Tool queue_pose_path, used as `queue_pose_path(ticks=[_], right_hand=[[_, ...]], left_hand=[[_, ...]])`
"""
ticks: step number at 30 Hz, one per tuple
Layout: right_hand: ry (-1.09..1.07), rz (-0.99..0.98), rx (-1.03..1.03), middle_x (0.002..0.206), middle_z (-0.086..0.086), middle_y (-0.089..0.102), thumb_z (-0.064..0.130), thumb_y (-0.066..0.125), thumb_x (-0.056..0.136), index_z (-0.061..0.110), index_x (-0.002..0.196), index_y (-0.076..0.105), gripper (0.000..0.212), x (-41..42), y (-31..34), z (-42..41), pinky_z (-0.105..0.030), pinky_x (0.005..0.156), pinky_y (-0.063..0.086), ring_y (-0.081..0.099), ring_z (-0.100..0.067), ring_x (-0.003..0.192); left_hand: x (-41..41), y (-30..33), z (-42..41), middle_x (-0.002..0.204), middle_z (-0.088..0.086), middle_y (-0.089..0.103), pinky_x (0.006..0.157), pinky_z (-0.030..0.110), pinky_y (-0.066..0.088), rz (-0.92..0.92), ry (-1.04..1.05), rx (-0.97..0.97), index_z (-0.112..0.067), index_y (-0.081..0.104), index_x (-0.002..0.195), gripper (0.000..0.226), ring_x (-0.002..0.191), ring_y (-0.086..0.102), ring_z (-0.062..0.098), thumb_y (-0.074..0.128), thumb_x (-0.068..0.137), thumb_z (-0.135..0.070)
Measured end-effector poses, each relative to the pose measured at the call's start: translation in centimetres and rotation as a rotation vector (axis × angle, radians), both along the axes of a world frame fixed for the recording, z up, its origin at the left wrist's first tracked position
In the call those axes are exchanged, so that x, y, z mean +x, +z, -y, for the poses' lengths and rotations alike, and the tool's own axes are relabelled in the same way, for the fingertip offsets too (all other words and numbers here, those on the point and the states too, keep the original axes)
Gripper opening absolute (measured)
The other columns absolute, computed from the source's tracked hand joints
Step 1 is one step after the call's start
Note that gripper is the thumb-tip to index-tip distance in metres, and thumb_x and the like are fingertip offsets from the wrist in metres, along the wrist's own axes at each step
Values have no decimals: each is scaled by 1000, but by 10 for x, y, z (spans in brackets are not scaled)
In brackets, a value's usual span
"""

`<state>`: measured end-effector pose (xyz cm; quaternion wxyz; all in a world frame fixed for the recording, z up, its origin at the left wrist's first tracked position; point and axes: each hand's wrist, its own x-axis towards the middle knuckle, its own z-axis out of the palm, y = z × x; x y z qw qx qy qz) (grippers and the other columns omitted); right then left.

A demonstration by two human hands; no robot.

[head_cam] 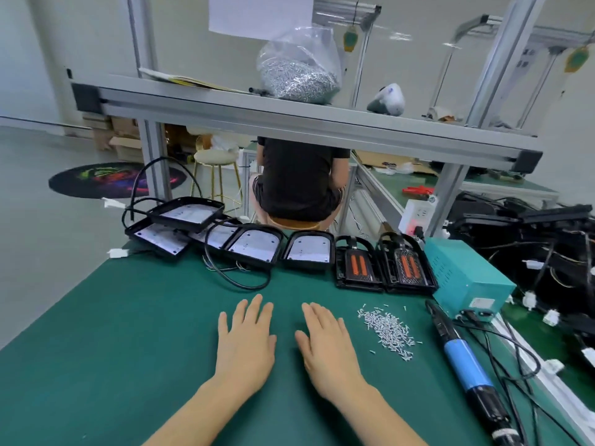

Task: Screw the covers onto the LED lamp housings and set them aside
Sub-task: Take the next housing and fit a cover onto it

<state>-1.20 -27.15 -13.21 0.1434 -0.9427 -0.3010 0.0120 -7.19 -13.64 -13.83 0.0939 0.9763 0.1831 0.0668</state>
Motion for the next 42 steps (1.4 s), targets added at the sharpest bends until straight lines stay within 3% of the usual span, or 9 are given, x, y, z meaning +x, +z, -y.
queue_pose_path(ticks=[9,14,22,26,30,32,34,38,42], right_hand=[[5,19,-37,162,13,2,42,18,105,32,154,15,50,-1,-26,-16,-32,119,-6,-2,-8,149],[-12,47,-55,162,15,-2,44,16,105,34,154,11,50,-2,-27,-18,-31,119,-6,-3,-7,149],[-1,34,-107,162,12,-10,44,16,105,35,155,6,51,5,-27,-21,-32,119,-5,-7,-9,149],[0,17,-74,162,10,-6,43,21,105,33,155,12,52,7,-29,-21,-33,120,-2,-5,-12,149],[4,140,-9,159,6,15,43,47,99,28,149,37,53,4,-23,-26,-40,118,19,22,-19,147],[8,126,-31,160,7,10,46,42,100,30,150,32,54,2,-22,-26,-39,119,15,17,-16,148],[3,165,-25,158,5,23,48,50,96,29,146,42,54,3,-21,-25,-40,118,22,27,-16,145],[14,53,-53,161,13,-2,44,23,104,33,154,15,52,5,-29,-21,-33,120,-1,-2,-10,149],[-2,55,-77,160,17,-3,44,20,104,36,153,13,51,5,-29,-20,-31,119,-5,-5,-5,147]], left_hand=[[-4,1,-62,158,-10,12,117,41,4,52,16,-60,-27,23,149,51,145,5,13,32,100,-40],[32,39,-118,156,-5,19,116,43,8,201,89,149,-22,24,148,52,144,12,17,40,99,-33],[88,80,-191,147,6,36,116,51,12,104,188,397,-15,29,143,59,139,25,27,52,90,-10],[97,79,-197,119,4,57,115,47,15,50,143,481,-16,50,120,37,117,49,25,52,84,-5],[99,78,-201,109,1,58,99,35,30,52,103,576,-18,53,108,31,103,54,22,53,81,-2],[99,80,-203,108,1,57,91,32,32,71,65,613,-18,53,108,31,98,56,22,54,81,-2],[96,82,-204,108,4,55,86,31,34,141,31,629,-15,55,109,29,98,55,24,54,83,-2],[79,91,-196,76,11,59,63,37,44,421,-75,655,-5,64,83,30,68,57,30,74,59,11],[54,91,-169,72,8,56,64,34,37,654,-116,632,-4,66,86,29,63,53,27,72,63,13]])
